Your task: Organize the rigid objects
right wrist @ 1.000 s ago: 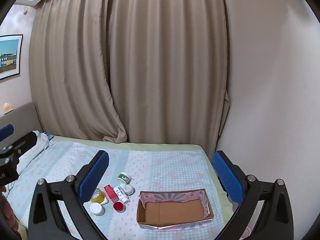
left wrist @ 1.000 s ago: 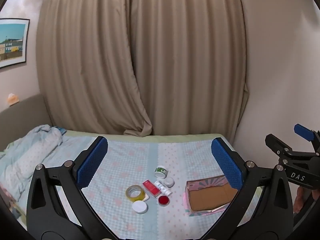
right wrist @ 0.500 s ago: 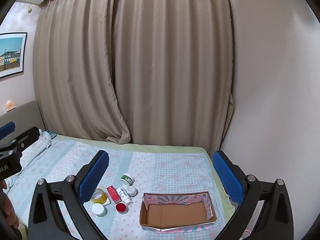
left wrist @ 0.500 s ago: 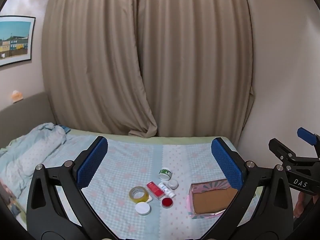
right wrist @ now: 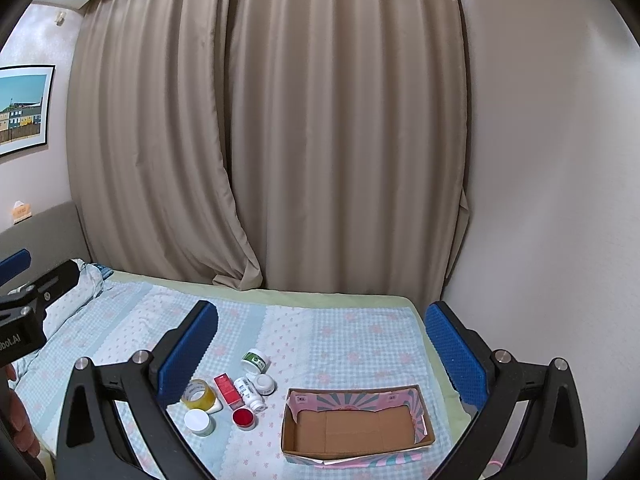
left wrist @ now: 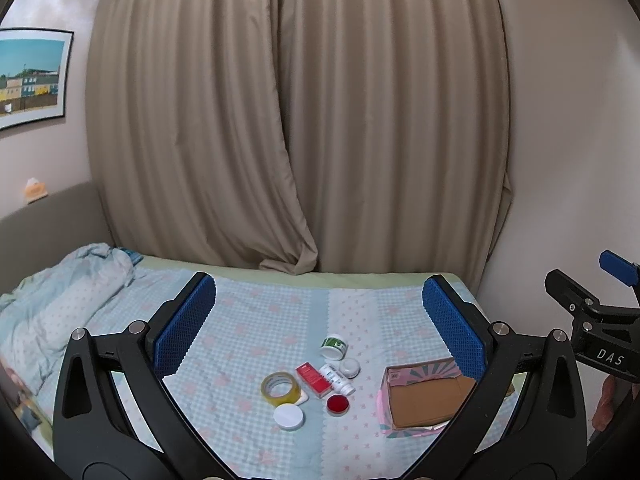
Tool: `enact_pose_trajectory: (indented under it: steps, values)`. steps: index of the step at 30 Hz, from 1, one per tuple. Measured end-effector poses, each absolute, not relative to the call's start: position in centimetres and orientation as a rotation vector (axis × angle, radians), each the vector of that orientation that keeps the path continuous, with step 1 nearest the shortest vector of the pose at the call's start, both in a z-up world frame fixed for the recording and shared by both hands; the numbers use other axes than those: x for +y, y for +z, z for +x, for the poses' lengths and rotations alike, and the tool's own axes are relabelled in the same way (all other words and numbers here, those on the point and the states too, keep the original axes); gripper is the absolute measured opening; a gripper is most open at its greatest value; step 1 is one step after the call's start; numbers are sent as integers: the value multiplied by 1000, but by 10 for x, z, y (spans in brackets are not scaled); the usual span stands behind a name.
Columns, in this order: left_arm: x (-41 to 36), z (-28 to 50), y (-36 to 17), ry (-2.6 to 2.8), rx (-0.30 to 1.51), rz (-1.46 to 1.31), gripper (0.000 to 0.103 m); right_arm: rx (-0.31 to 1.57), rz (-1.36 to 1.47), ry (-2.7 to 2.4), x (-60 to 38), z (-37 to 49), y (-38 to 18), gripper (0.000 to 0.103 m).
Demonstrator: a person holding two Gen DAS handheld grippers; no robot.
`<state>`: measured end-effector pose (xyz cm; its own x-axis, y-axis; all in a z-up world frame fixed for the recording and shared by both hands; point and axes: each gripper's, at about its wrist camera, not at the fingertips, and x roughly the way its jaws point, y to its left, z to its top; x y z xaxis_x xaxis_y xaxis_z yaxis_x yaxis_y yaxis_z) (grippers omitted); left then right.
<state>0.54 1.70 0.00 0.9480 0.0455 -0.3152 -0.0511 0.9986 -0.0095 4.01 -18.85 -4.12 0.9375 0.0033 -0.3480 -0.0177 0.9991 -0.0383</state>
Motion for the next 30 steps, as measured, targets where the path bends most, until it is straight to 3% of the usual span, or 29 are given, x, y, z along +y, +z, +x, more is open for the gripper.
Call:
enact_pose_trajectory:
  steps: [30]
  values:
    - [19, 0, -8, 69, 292, -8, 103, 348, -24, -2, -191, 42, -40, 103]
